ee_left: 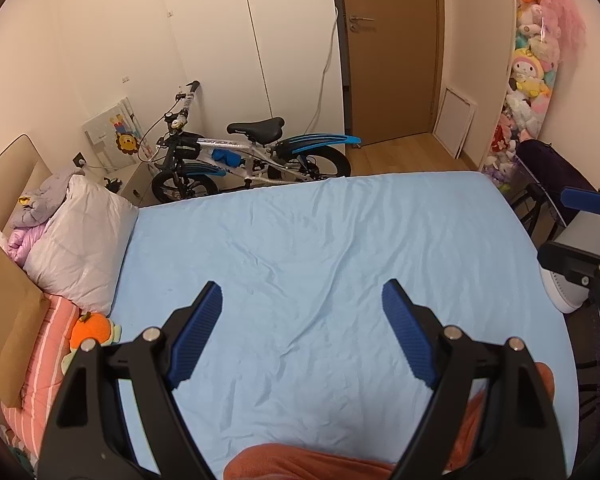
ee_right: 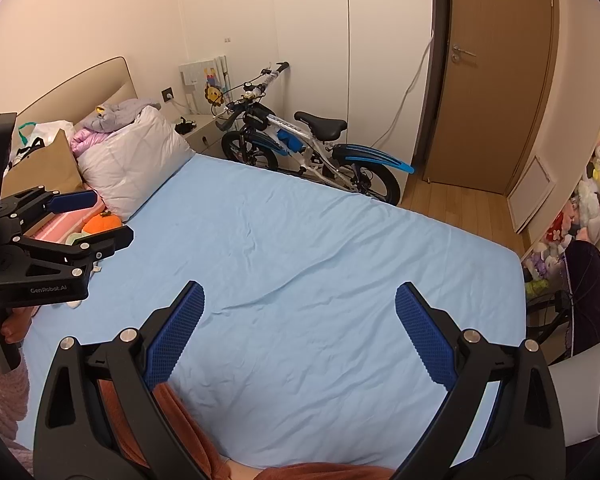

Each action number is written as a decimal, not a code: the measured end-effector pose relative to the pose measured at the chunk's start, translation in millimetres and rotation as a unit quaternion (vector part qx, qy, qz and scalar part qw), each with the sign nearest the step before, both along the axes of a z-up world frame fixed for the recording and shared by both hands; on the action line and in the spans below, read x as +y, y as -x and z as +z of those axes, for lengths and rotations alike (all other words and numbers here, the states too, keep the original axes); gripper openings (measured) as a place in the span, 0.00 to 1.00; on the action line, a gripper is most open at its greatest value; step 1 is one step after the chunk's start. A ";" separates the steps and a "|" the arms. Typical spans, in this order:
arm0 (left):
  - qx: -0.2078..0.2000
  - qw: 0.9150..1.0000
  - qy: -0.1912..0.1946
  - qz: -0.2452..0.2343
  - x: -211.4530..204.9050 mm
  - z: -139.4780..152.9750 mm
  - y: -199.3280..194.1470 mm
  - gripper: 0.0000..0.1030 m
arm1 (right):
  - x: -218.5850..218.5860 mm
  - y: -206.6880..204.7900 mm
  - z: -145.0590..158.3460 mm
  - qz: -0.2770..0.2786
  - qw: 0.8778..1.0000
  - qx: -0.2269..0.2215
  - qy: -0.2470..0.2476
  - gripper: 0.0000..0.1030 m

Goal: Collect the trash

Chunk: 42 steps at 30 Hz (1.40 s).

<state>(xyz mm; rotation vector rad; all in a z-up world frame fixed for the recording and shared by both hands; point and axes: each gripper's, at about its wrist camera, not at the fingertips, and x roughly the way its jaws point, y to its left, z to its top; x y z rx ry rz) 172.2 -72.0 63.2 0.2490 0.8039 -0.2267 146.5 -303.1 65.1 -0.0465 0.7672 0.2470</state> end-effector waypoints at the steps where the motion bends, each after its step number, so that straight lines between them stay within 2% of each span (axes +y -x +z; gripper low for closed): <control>1: 0.000 1.000 0.000 -0.001 0.7 -0.1 0.2 0.80 | 0.0 -0.1 0.0 0.000 1.000 0.000 0.000 0.90; 11: -0.008 1.000 -0.006 -0.020 -1.0 -0.2 5.8 0.80 | 1.7 0.2 -0.1 0.000 1.000 0.000 0.001 0.90; 42: -0.008 1.000 -0.004 -0.027 -0.4 -0.1 11.5 0.80 | 1.7 2.0 -2.2 0.003 1.000 0.001 0.004 0.90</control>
